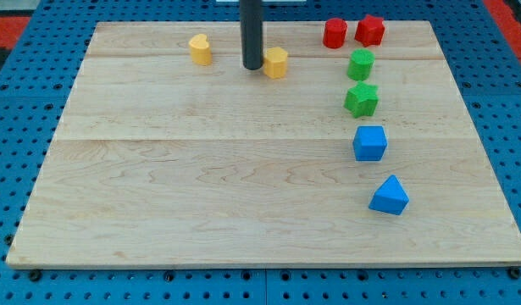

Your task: Drag the yellow heart towards the hexagon

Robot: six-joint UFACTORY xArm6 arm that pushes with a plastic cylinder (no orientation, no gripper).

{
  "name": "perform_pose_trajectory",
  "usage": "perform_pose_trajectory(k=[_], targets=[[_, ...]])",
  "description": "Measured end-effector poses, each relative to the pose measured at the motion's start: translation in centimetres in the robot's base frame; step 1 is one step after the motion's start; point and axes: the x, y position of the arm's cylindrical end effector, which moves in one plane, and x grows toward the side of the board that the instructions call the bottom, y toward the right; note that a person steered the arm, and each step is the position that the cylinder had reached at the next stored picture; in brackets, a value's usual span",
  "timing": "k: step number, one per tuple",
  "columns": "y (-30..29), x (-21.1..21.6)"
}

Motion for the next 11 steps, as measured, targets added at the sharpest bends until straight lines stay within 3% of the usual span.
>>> perform_pose_trajectory(k=[1,3,4,7,8,10,11], targets=[[3.3,1.9],[14.3,-2.8],[14.3,-0.3],[-10.0,1.6],[-14.1,-1.6],[1.4,-5.1],[3.7,-5.7]])
